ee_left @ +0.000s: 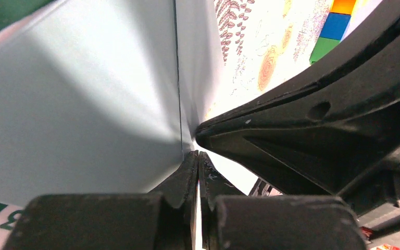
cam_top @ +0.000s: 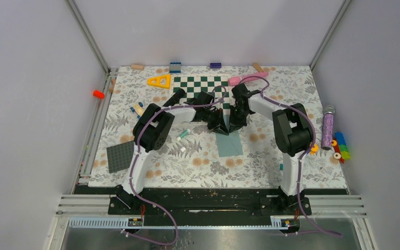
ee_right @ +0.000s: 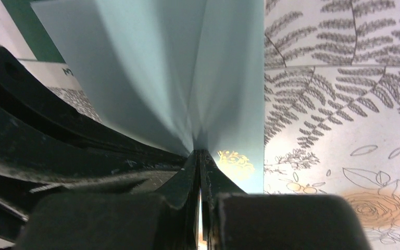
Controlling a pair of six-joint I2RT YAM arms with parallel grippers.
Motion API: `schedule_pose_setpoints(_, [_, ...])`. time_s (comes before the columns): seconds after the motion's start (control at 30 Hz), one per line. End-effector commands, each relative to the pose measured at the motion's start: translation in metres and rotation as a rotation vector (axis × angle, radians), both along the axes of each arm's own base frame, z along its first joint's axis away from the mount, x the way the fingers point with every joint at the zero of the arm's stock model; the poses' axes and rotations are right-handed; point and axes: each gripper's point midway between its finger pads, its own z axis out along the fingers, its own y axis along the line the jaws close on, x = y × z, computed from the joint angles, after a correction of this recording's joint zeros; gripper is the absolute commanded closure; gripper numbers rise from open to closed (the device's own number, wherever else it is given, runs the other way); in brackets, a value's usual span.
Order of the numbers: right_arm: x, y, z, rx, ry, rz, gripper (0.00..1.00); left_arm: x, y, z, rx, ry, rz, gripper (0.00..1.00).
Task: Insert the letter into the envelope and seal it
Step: Seal the envelope flap on the envelope.
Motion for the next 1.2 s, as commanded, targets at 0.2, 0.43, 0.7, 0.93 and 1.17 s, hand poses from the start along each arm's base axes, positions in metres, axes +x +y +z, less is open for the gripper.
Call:
schedule_pose_setpoints(0.2, [-0.046,-0.025,-0.013,-0.089,0.081,0.075,1.00,0.000,0.008,-0.018,0.059,0.006,0.017,1.00])
schedule_pose_setpoints(0.43, [-0.058,-0.022,-0.015,-0.103,0.084,0.120,1.00,0.000,0.008,-0.018,0.061,0.003,0.016,1.00])
schedule_pose_setpoints(0.7, [-0.071,-0.022,-0.012,-0.108,0.075,0.166,1.00,0.000,0.008,-0.018,0.061,0.004,0.014,1.00])
schedule_pose_setpoints(0.93, [-0.077,-0.014,-0.006,-0.091,0.061,0.199,1.00,-0.001,0.008,-0.019,0.063,0.004,0.014,1.00])
schedule_pose_setpoints(1.17, [-0.065,-0.006,-0.013,-0.101,0.065,0.186,1.00,-0.001,0.008,-0.018,0.063,0.003,0.013,1.00])
